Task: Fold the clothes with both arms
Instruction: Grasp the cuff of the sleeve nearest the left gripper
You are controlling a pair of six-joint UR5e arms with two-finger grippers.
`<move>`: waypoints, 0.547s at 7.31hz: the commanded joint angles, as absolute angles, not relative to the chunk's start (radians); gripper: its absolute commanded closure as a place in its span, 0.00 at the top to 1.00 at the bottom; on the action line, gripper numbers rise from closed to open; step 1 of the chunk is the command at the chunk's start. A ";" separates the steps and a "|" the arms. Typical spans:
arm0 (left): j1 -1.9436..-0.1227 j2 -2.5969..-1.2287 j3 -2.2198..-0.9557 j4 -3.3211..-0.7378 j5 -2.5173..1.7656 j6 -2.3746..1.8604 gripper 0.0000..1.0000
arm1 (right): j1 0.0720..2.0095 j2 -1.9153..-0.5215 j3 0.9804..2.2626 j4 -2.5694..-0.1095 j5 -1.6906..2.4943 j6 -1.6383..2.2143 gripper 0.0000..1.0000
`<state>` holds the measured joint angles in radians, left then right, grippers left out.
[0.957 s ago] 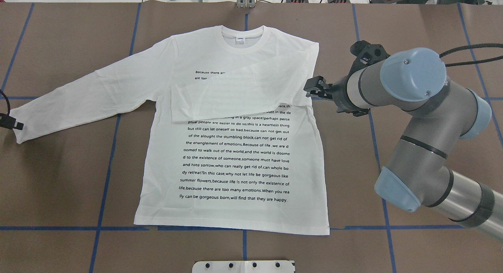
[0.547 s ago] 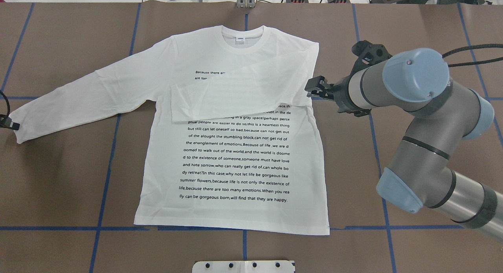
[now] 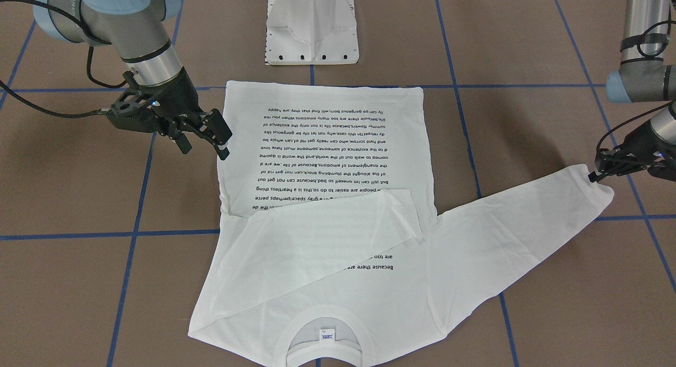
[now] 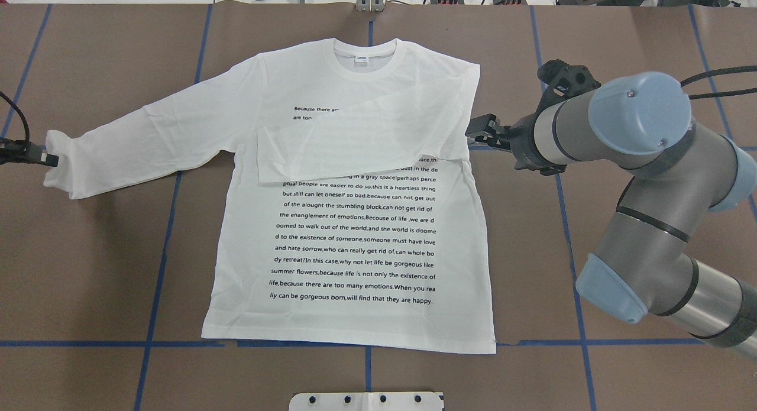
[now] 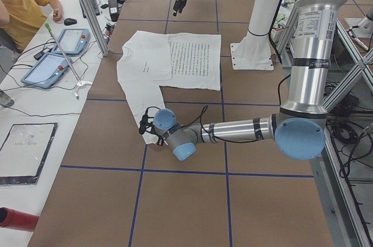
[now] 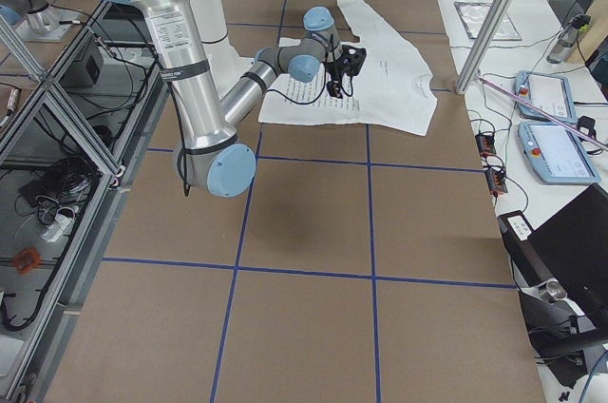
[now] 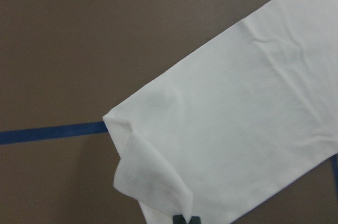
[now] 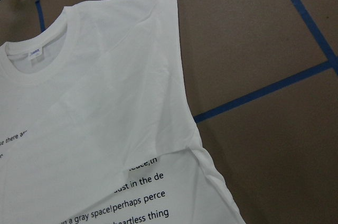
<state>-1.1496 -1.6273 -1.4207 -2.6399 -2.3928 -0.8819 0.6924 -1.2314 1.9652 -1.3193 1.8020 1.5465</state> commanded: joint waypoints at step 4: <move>-0.786 -2.154 -1.524 -2.434 -2.103 -1.578 0.00 | 0.874 -1.405 1.997 -1.321 1.919 1.270 0.99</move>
<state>-0.8918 -1.9786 -1.5485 -2.5453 -2.2497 -1.4462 0.8132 -1.3450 1.9838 -1.3201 1.8819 1.3723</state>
